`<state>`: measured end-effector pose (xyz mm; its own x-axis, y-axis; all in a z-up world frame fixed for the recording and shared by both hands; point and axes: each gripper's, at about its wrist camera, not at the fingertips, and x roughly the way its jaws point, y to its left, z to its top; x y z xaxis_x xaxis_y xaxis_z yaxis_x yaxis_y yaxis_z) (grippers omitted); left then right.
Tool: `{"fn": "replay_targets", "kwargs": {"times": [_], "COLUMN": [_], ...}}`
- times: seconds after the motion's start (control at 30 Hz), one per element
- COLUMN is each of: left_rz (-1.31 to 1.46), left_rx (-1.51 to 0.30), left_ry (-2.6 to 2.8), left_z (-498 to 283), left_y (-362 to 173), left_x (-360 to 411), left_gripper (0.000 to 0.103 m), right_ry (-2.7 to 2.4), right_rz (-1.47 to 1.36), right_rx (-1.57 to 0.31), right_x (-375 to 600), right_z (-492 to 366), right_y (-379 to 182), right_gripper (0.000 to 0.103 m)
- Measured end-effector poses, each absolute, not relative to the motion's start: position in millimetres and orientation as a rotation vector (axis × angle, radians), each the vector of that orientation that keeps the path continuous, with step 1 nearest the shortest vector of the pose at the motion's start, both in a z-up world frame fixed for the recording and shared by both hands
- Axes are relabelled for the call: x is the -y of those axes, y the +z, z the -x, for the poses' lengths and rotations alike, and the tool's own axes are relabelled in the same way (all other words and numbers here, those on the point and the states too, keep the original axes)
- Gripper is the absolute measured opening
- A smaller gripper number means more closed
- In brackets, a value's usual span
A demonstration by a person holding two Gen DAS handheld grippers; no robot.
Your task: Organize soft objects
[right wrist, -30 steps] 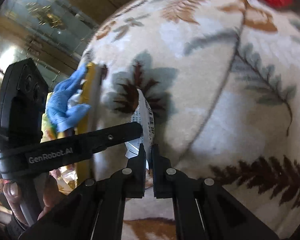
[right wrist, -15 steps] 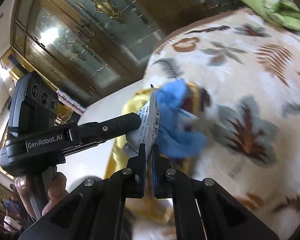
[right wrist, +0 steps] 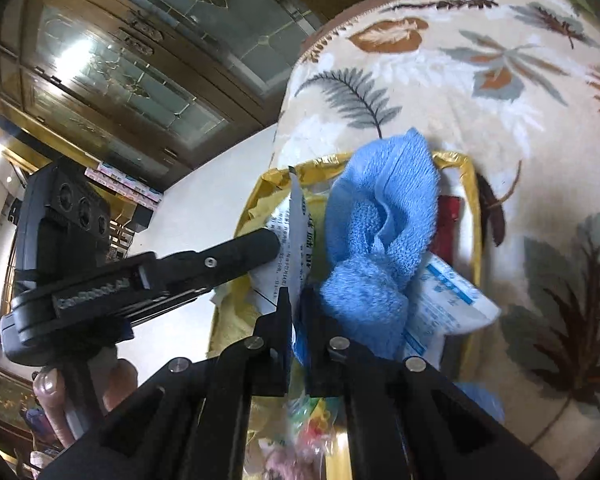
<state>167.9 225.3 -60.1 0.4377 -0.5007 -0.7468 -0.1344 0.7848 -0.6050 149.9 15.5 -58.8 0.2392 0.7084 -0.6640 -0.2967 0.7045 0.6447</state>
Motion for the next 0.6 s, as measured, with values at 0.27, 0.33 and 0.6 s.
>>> {"fn": "replay_targets", "kwargs": {"times": [0.27,0.33,0.6], "left_rz": [0.651,0.597,0.302], "left_rx": [-1.016,-0.969,-0.778], "left_ry": [-0.325,-0.305,-0.083], "left_z": [-135,-116,-23], "left_y": [-34,-22,17], "left_x": [-224,-217,-179], "left_gripper": [0.037,0.058,0.060], "right_ry": [0.715,0.689,0.601], "right_rz": [-0.393,-0.390,-0.331], "right_rx": [-1.037,-1.012,-0.945], "right_x": [-4,6,45], "right_z": [-118,-105,-42], "right_y": [-32,-25,-6], "right_gripper": [0.028,0.050,0.064]}}
